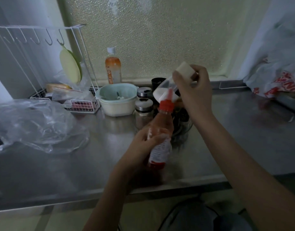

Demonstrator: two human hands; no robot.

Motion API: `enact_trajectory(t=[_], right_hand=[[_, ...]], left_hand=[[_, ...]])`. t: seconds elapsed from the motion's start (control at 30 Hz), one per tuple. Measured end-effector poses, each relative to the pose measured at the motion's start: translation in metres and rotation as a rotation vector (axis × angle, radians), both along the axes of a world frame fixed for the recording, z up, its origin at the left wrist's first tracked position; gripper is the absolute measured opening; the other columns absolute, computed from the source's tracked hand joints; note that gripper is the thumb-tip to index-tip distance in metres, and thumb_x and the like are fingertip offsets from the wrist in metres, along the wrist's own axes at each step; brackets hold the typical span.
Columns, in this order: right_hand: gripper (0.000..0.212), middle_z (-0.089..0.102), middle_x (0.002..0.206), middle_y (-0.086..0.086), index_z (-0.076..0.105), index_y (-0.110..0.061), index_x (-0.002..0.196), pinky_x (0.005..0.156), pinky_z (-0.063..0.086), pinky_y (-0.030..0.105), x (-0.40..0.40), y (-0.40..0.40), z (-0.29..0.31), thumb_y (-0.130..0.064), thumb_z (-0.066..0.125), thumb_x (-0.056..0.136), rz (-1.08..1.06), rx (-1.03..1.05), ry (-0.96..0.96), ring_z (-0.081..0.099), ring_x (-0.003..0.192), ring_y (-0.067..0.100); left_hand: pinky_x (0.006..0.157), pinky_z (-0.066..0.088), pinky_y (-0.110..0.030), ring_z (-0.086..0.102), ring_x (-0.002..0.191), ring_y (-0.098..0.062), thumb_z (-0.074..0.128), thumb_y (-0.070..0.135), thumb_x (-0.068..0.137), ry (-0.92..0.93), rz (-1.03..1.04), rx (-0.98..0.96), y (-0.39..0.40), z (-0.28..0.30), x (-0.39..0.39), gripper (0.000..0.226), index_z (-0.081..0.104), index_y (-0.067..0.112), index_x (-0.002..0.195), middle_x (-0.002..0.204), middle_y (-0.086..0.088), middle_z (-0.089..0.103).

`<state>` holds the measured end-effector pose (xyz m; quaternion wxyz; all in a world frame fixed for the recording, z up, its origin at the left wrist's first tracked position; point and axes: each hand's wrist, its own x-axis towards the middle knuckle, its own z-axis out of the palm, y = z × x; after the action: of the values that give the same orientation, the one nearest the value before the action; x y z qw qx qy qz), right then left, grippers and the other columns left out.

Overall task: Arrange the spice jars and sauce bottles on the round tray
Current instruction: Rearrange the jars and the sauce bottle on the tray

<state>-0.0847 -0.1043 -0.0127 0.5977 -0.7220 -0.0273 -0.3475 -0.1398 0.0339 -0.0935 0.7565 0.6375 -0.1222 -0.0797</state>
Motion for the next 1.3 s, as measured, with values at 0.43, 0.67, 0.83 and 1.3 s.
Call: enact_trajectory(t=[0.43,0.67,0.83,1.3], right_hand=[[0.034,0.059,0.101,-0.006,0.052,-0.024,0.109,0.068,0.047,0.012,-0.012,-0.032,-0.005,-0.035,0.068,0.081,0.029,0.12,-0.031,0.056,0.073,-0.012],[0.048,0.057,0.095,-0.011,0.055,-0.021,0.114,0.062,0.04,0.005,-0.006,-0.017,0.007,-0.036,0.075,0.073,0.158,-0.431,0.035,0.053,0.074,-0.002],[0.056,0.063,0.104,-0.003,0.055,-0.026,0.115,0.054,0.034,0.014,-0.005,-0.007,0.001,-0.034,0.08,0.066,0.292,-0.906,0.187,0.053,0.084,0.008],[0.032,0.062,0.086,0.0,0.053,-0.015,0.103,0.073,0.04,0.034,-0.042,-0.022,-0.041,-0.041,0.059,0.086,-0.08,-0.69,-0.056,0.054,0.083,0.02]], left_hand=[[0.07,0.05,-0.02,0.061,0.072,-0.003,0.077,0.018,0.073,-0.32,0.008,0.474,-0.017,-0.009,0.02,0.029,0.064,0.011,0.098,0.083,0.001,0.069],[0.069,0.054,-0.051,0.065,0.071,-0.028,0.063,0.039,0.064,-0.357,0.496,0.217,0.006,-0.035,0.009,0.028,0.062,0.02,0.084,0.072,-0.006,0.066],[0.083,0.05,-0.063,0.065,0.092,-0.041,0.069,0.053,0.066,-0.221,0.603,-0.015,0.015,-0.032,0.012,0.049,0.062,0.022,0.103,0.093,-0.016,0.067],[0.082,0.055,-0.052,0.069,0.091,-0.026,0.065,0.056,0.067,-0.243,0.581,0.092,0.013,-0.029,0.009,0.043,0.061,0.026,0.099,0.095,-0.009,0.07]])
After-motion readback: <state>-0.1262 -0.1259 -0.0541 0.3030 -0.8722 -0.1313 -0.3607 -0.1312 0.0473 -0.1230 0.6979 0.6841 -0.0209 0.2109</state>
